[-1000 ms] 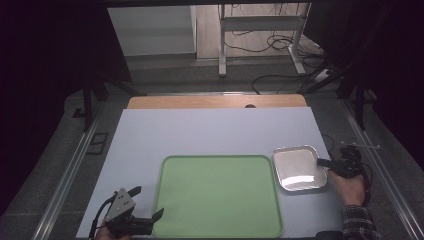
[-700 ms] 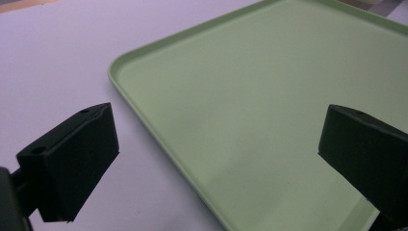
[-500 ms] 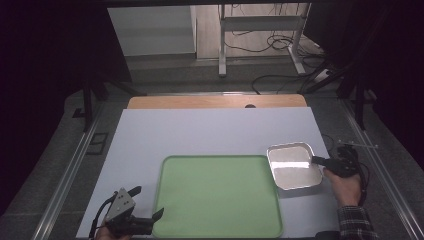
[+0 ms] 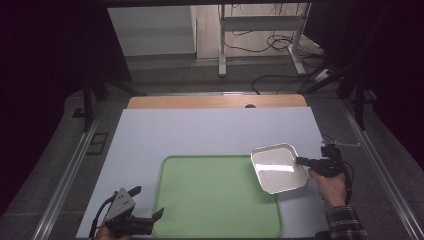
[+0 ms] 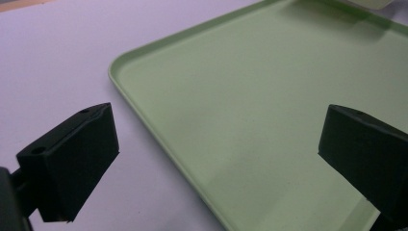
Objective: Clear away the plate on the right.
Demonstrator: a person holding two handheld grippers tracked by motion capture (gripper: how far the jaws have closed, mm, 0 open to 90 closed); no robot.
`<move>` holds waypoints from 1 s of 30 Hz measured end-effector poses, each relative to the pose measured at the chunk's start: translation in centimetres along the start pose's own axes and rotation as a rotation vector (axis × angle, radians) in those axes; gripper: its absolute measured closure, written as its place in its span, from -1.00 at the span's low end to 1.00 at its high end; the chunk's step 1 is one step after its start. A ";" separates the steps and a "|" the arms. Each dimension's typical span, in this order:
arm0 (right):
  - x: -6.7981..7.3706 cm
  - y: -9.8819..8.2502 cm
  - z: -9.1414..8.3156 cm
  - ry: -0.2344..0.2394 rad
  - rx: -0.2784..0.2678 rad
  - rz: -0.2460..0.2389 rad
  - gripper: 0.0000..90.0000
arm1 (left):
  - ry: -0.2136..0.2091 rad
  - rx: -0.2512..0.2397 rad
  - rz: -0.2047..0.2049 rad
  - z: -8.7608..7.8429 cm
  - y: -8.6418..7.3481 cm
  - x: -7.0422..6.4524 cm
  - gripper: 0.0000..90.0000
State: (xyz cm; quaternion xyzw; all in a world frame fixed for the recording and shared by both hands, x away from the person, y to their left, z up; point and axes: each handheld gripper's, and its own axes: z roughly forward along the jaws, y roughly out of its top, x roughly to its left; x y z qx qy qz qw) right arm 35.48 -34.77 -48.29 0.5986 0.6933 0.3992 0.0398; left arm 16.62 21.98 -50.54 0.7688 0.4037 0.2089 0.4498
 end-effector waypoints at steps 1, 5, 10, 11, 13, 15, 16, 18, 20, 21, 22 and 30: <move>0.4 0.0 0.2 0.009 0.006 0.000 0.97 | 0.000 0.000 0.000 0.0 0.0 0.0 -1.00; 1.5 -0.2 1.0 0.030 0.031 -0.012 0.97 | 0.000 0.000 -0.001 0.0 0.0 0.0 -1.00; 2.7 -0.4 1.8 0.048 0.058 -0.034 0.96 | 0.002 -0.002 -0.004 0.0 0.0 0.0 -1.00; 3.0 -0.5 2.0 0.052 0.065 -0.040 0.97 | 0.002 -0.002 -0.004 0.0 0.0 0.0 -1.00; 3.5 -0.6 2.3 0.059 0.070 -0.046 0.97 | 0.004 -0.001 -0.006 0.0 0.0 0.0 -1.00; 3.9 -0.6 2.5 0.064 0.070 -0.048 0.97 | 0.003 -0.002 -0.011 0.0 0.0 0.1 -1.00; 4.2 -0.7 2.7 0.070 0.073 -0.049 0.97 | 0.004 -0.002 -0.012 0.0 0.0 0.1 -1.00; 4.6 -0.8 3.0 0.078 0.077 -0.050 0.97 | 0.005 -0.003 -0.012 0.0 0.0 0.1 -1.00; 5.1 -0.9 3.3 0.087 0.085 -0.050 0.97 | 0.005 -0.002 -0.011 0.0 0.0 0.1 -1.00; 5.4 -1.0 3.5 0.090 0.088 -0.053 0.97 | 0.006 -0.002 -0.011 0.0 0.0 0.1 -1.00; 5.6 -1.0 3.6 0.093 0.091 -0.052 0.97 | 0.008 -0.002 -0.011 0.0 0.0 0.1 -1.00; 7.7 -1.5 5.1 0.121 0.120 -0.075 0.97 | 0.009 -0.007 -0.015 -0.1 0.0 0.1 -1.00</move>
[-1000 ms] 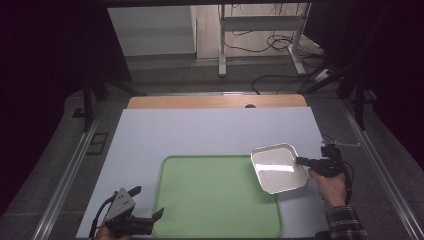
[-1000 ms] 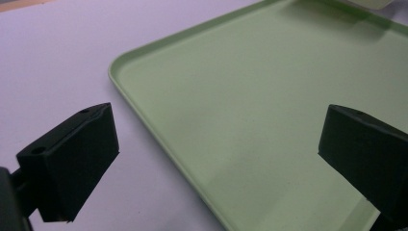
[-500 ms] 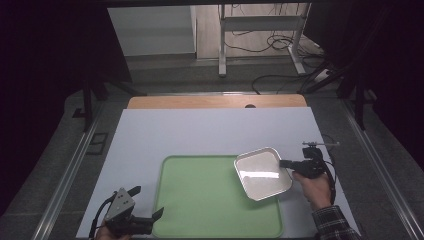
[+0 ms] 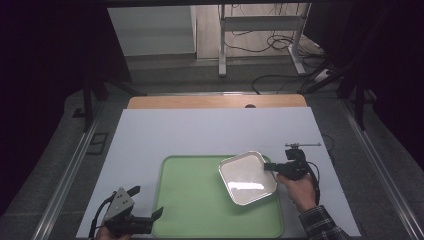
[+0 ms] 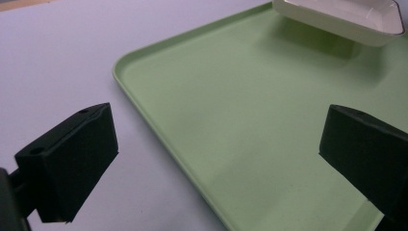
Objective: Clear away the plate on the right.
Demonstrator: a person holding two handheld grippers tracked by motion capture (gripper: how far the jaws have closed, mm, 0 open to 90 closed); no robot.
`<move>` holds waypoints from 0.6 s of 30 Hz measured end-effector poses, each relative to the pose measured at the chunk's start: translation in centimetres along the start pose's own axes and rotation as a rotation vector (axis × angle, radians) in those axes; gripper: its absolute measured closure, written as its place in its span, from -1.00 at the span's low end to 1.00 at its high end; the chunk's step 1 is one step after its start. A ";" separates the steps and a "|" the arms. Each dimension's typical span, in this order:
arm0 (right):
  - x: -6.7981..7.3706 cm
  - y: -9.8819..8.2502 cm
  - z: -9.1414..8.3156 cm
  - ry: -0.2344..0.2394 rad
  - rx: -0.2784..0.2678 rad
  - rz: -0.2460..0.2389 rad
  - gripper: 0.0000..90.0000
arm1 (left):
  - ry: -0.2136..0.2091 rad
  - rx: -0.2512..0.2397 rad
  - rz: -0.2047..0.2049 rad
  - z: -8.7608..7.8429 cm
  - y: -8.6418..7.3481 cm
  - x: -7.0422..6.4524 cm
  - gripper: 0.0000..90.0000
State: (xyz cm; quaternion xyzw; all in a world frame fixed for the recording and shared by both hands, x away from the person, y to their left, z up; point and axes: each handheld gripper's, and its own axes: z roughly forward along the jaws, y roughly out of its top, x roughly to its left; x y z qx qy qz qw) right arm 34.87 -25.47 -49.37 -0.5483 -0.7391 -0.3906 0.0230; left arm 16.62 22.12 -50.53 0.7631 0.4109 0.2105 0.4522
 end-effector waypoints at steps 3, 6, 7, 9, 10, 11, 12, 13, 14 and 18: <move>0.7 -0.1 0.6 0.008 0.009 -0.003 0.97 | 0.000 0.000 0.005 0.0 0.0 -0.1 -1.00; 1.2 -0.1 1.3 0.015 0.018 -0.007 0.97 | 0.003 0.001 0.007 0.0 0.0 -0.1 -1.00; 1.4 -0.1 1.5 0.017 0.019 -0.006 0.97 | 0.003 0.001 0.006 0.0 0.0 -0.1 -1.00; 1.8 -0.1 1.9 0.021 0.027 -0.010 0.97 | 0.005 0.000 0.003 0.0 0.0 -0.1 -1.00; 2.0 -0.1 2.2 0.025 0.030 -0.008 0.97 | 0.007 -0.001 0.002 0.0 0.0 0.0 -1.00; 2.4 -0.2 2.6 0.028 0.035 -0.015 0.97 | 0.007 -0.001 0.001 0.0 0.0 0.0 -1.00; 2.6 -0.2 2.8 0.030 0.039 -0.017 0.97 | 0.008 -0.001 0.002 0.0 0.0 0.0 -1.00; 2.8 -0.2 3.0 0.031 0.044 -0.021 0.97 | 0.008 -0.001 0.003 0.0 0.0 0.0 -1.00; 3.1 -0.2 3.3 0.031 0.047 -0.028 0.97 | 0.008 -0.001 0.003 0.0 0.0 -0.1 -1.00; 4.0 -0.4 4.3 0.026 0.063 -0.046 0.97 | 0.008 -0.001 0.008 0.0 0.0 -0.1 -1.00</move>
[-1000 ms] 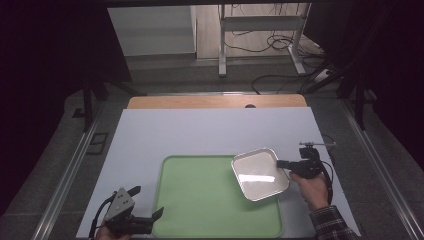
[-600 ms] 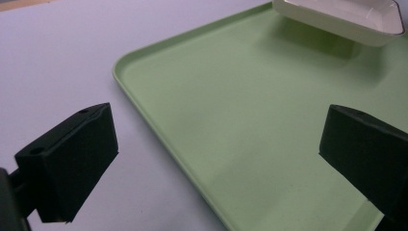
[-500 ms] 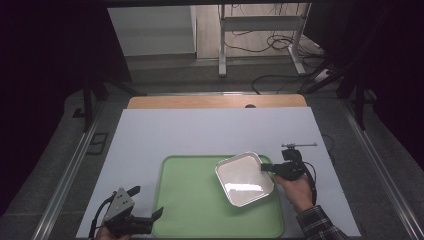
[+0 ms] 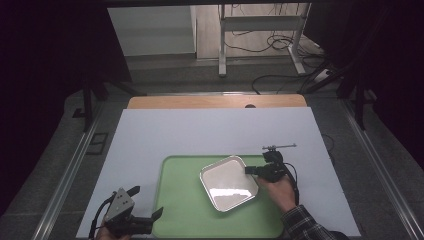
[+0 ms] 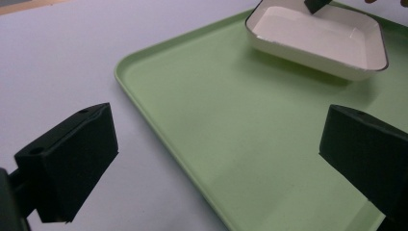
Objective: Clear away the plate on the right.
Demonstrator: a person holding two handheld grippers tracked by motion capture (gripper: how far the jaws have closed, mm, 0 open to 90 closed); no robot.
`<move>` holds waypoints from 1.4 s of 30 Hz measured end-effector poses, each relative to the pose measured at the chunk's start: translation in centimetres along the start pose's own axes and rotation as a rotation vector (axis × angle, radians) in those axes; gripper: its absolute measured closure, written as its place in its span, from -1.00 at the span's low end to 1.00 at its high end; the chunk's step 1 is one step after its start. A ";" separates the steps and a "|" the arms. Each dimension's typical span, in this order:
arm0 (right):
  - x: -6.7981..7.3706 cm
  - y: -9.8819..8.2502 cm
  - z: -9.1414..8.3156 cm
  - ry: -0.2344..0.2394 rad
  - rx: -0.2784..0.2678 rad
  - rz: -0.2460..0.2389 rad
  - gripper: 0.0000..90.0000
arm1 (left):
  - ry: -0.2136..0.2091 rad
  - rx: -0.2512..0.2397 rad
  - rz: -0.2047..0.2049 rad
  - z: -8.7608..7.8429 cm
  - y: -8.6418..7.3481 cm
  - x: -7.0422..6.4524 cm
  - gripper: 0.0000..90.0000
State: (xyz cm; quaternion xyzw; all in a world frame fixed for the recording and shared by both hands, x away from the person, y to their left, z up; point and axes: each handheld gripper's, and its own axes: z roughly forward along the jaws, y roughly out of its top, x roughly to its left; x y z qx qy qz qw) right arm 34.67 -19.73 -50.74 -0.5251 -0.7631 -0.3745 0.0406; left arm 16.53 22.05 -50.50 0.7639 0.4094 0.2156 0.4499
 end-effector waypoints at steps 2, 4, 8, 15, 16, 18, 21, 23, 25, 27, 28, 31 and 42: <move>0.3 0.0 0.4 -0.005 0.009 -0.006 0.96 | 0.000 0.001 0.003 0.0 0.0 0.0 -1.00; 0.4 0.0 0.7 -0.011 0.016 -0.015 0.96 | -0.001 0.000 0.004 0.0 0.0 0.0 -1.00; 0.5 -0.1 1.2 -0.017 0.030 -0.019 0.96 | -0.001 -0.001 0.005 0.0 0.0 0.0 -1.00; 0.3 -0.1 0.9 -0.022 0.020 -0.062 0.71 | -0.002 -0.001 0.005 0.0 0.0 -0.1 -1.00; 0.3 0.0 0.7 -0.030 0.014 -0.075 0.67 | -0.002 -0.002 0.005 0.0 0.0 0.0 -1.00; 0.2 0.0 0.2 -0.021 -0.001 -0.095 0.64 | -0.002 -0.002 0.005 0.0 0.0 0.0 -1.00; 0.4 -0.1 -0.4 0.006 -0.015 -0.143 0.66 | -0.002 -0.001 0.009 0.0 0.0 -0.1 -1.00; 0.7 -0.2 -0.7 0.021 -0.016 -0.195 0.74 | -0.001 -0.001 0.011 0.0 0.0 -0.1 -1.00; 1.0 -0.4 -0.8 0.032 -0.011 -0.218 0.83 | -0.001 -0.001 0.012 0.0 0.0 -0.1 -1.00; 1.5 -0.7 -0.8 0.040 -0.003 -0.244 0.95 | -0.001 -0.001 0.013 0.0 0.0 -0.1 -1.00; 1.7 -0.7 -0.8 0.043 0.000 -0.254 0.98 | -0.001 -0.001 0.014 0.0 0.0 -0.1 -1.00; 2.4 -1.1 -0.8 0.056 0.016 -0.286 1.00 | -0.001 0.000 0.016 0.0 0.0 -0.1 -1.00; 4.6 -3.1 -0.5 0.099 0.066 -0.363 1.00 | -0.001 0.002 0.018 0.0 0.0 -0.2 -1.00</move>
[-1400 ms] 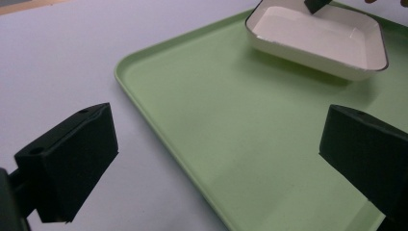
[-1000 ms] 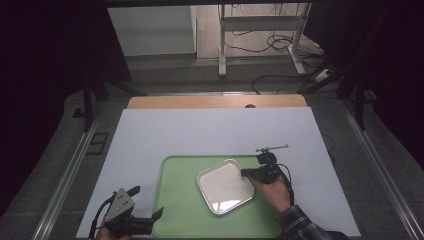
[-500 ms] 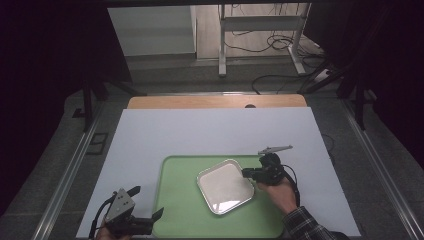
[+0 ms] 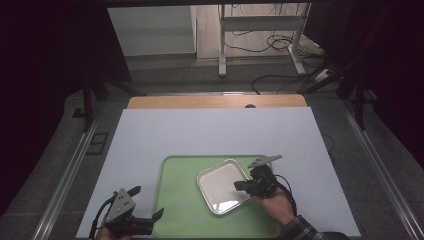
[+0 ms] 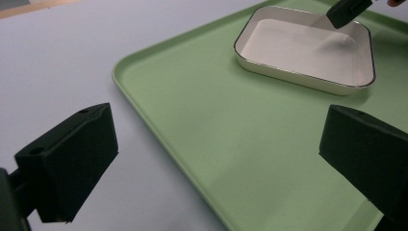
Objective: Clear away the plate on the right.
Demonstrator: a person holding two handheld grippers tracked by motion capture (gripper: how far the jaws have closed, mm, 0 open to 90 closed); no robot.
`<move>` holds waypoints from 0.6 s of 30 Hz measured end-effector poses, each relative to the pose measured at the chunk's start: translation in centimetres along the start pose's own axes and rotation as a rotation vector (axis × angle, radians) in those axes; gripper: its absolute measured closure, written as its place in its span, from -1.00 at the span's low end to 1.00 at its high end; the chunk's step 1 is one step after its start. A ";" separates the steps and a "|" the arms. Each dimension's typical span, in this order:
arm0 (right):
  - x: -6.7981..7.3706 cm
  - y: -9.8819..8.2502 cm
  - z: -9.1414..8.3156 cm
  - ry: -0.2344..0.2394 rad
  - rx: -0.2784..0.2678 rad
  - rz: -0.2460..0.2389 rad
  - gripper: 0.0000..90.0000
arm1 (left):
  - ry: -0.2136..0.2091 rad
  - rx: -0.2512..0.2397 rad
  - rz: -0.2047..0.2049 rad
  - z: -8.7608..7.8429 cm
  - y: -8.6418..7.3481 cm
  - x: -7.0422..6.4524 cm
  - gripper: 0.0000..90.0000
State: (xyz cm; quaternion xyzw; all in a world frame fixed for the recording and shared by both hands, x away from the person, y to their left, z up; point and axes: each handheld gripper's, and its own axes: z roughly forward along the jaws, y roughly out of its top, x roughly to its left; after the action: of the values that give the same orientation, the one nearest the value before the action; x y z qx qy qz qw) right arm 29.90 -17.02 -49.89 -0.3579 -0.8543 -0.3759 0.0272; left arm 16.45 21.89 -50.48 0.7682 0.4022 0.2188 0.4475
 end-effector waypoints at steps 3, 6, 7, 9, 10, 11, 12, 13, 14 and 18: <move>0.7 -0.3 0.3 0.016 0.015 -0.030 1.00 | -0.001 -0.001 -0.004 0.0 0.0 0.0 -1.00; 1.4 -0.6 0.5 0.032 0.034 -0.057 1.00 | -0.001 -0.003 -0.004 0.0 0.0 0.1 -1.00; 1.6 -0.8 0.5 0.036 0.037 -0.064 1.00 | -0.001 -0.002 -0.002 -0.1 0.0 0.1 -1.00; 2.0 -1.0 0.6 0.049 0.044 -0.075 1.00 | -0.002 0.001 0.003 -0.1 0.0 0.1 -1.00; 2.2 -1.0 0.6 0.053 0.046 -0.078 1.00 | -0.001 0.003 0.004 -0.1 0.0 0.1 -1.00; 2.4 -1.2 0.6 0.061 0.054 -0.082 1.00 | -0.001 0.003 0.004 -0.1 0.0 0.1 -1.00; 2.6 -1.4 0.6 0.064 0.058 -0.085 1.00 | -0.001 0.003 0.005 -0.1 0.0 0.1 -1.00; 2.7 -1.5 0.6 0.067 0.064 -0.089 1.00 | -0.001 0.003 0.004 -0.1 0.0 0.1 -1.00; 2.8 -1.7 0.6 0.071 0.067 -0.091 1.00 | -0.001 0.001 0.002 -0.1 0.0 0.0 -1.00; 3.4 -2.4 0.4 0.088 0.072 -0.097 1.00 | -0.001 0.002 0.003 0.0 0.0 0.0 -1.00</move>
State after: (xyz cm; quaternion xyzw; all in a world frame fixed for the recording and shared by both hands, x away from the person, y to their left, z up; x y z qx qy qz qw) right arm 25.98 -15.86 -50.62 -0.2980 -0.8816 -0.3613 0.0590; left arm 16.43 21.94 -50.47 0.7694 0.4009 0.2187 0.4466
